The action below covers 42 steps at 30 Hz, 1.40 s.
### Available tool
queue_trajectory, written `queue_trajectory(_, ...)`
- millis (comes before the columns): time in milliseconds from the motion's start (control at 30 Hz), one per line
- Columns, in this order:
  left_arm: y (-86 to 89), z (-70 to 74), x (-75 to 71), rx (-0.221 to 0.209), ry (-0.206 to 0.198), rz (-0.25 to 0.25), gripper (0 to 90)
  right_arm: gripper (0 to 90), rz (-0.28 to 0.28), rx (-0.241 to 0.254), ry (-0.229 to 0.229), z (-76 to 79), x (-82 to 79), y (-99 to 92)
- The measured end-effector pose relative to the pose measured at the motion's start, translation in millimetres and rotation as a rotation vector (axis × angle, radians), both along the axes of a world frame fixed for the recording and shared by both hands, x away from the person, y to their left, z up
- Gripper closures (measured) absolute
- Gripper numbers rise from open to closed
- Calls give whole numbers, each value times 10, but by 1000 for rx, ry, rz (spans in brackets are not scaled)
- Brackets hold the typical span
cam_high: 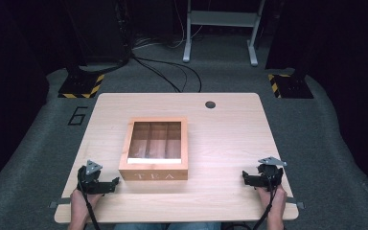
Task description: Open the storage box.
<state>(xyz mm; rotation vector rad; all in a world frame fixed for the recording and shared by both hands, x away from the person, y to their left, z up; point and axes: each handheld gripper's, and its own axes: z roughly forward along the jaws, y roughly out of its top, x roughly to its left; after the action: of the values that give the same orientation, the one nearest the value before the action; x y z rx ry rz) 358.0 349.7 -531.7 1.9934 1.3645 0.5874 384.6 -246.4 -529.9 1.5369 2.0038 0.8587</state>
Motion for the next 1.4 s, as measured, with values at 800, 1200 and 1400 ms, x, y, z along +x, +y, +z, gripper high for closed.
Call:
queue_trajectory(800,-13,3,-6,8,-1,-35,0,2,-3,-1,1,1,3,2)
queue_trajectory(1200,-39,84,-57,-59,-51,-83,0,7,-6,-2,-1,1,2,-1)
queue_trajectory(1400,-106,227,-127,-110,-84,-145,0,12,-7,0,-3,1,1,-1)
